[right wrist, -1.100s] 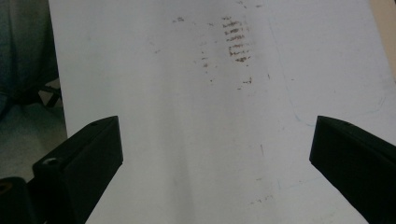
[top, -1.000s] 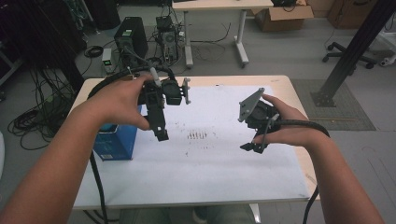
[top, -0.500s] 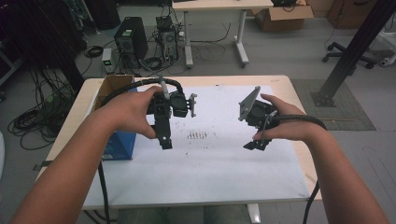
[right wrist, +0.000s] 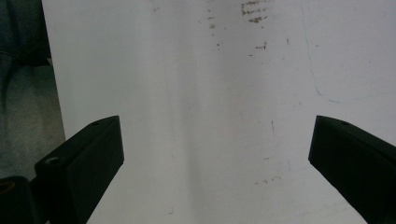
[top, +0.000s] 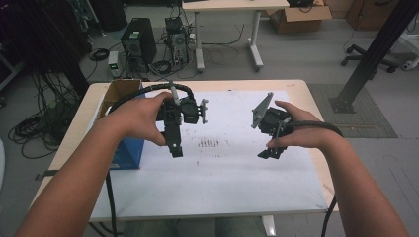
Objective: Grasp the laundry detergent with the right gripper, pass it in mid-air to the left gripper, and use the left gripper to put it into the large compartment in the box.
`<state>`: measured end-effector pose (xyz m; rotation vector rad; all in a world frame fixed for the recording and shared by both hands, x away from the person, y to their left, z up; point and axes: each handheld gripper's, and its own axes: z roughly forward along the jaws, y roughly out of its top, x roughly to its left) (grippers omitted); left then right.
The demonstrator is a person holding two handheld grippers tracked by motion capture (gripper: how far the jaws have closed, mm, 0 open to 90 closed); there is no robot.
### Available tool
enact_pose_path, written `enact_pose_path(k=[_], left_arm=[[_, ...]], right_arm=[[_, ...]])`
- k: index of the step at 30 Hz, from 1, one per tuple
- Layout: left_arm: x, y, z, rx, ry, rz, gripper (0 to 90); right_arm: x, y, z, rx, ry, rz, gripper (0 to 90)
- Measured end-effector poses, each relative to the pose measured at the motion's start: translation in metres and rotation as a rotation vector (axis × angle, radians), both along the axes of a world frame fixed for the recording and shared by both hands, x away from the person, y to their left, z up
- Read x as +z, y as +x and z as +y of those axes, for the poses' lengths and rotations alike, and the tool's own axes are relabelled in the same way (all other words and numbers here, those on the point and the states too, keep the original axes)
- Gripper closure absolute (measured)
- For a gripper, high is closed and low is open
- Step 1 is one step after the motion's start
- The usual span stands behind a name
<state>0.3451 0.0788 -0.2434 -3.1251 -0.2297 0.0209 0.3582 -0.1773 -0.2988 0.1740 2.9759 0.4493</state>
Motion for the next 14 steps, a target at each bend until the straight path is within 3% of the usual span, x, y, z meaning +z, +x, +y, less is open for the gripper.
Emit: enact_pose_path(k=[14], left_arm=[[0.0006,-0.0007,0.0051,0.01,-0.011,-0.003,0.3]], right_arm=[[-0.0012,0.0015,0.0061,0.008,0.005,-0.001,3.5]])
